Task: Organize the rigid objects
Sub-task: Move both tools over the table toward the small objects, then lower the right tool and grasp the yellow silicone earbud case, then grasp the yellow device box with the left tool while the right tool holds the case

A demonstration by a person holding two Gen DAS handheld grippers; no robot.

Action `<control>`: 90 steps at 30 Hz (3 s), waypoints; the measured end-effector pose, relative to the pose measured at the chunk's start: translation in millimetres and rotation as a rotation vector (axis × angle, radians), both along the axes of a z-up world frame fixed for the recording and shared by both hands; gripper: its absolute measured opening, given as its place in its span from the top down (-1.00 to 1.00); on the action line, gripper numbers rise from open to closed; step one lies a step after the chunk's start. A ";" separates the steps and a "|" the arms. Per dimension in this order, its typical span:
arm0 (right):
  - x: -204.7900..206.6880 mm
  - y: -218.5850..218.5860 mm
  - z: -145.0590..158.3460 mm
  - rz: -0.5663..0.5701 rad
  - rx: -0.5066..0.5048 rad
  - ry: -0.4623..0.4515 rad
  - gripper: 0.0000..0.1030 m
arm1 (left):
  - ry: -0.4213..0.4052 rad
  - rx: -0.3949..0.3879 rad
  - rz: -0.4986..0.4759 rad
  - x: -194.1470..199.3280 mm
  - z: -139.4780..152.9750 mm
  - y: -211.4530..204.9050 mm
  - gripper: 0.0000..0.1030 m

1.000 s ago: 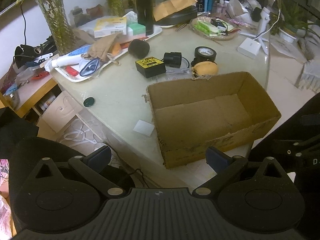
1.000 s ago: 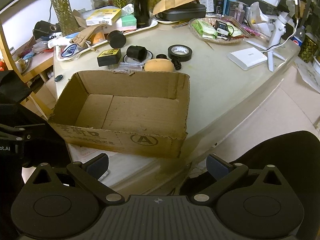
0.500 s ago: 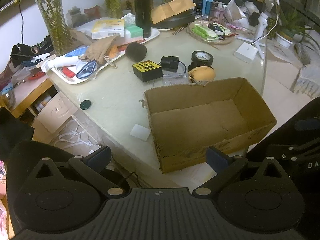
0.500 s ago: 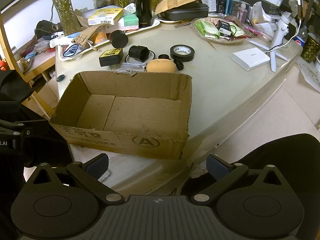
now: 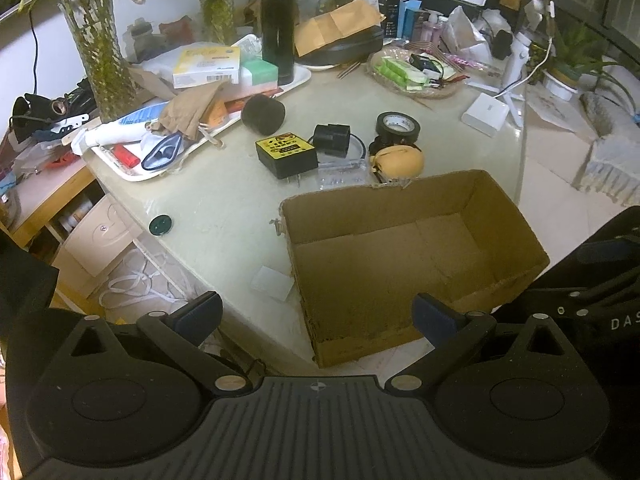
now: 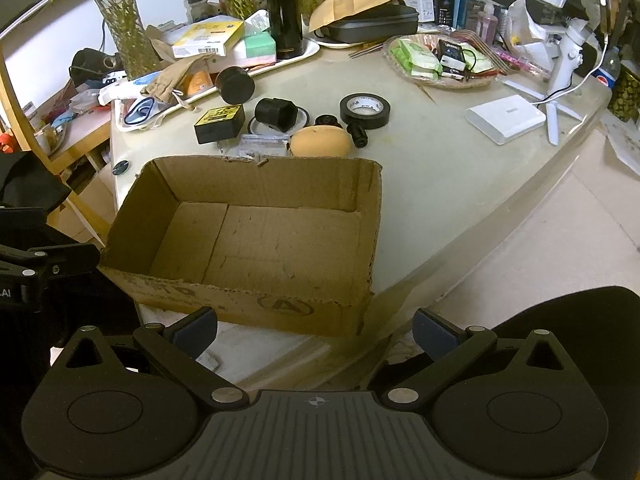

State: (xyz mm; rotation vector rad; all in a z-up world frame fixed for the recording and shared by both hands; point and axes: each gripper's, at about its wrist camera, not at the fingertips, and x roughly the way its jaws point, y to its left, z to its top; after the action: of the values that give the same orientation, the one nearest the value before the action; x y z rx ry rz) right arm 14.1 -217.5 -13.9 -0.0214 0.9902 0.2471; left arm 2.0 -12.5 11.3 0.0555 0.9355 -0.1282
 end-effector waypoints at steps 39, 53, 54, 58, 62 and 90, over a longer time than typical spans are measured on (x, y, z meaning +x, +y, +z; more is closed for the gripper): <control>135.4 15.1 1.6 0.067 0.018 -0.040 -1.00 | -0.048 -0.056 0.009 59.2 -3.6 20.1 -1.00; 206.8 32.5 -33.8 0.082 0.076 0.038 -0.87 | -0.047 -0.100 0.000 72.9 -10.8 25.4 -1.00; 210.2 33.7 -36.0 0.082 0.069 0.042 -0.87 | -0.045 -0.103 0.000 74.3 -11.3 25.6 -1.00; 223.4 38.5 -46.0 0.078 0.054 0.066 -0.87 | -0.042 -0.114 0.005 79.1 -11.2 27.0 -1.00; 231.8 46.0 -56.7 0.072 0.027 0.084 -0.83 | -0.047 -0.127 0.011 81.1 -9.1 27.8 -1.00; 215.9 12.6 -19.9 0.025 0.050 -0.024 -0.53 | -0.120 -0.083 0.046 118.9 3.1 31.3 -1.00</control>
State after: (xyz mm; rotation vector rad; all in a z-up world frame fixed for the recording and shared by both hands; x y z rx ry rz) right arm 229.9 -204.9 -33.8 0.0085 0.9599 0.2941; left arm 120.9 18.8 14.4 -0.0344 0.8104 -0.1196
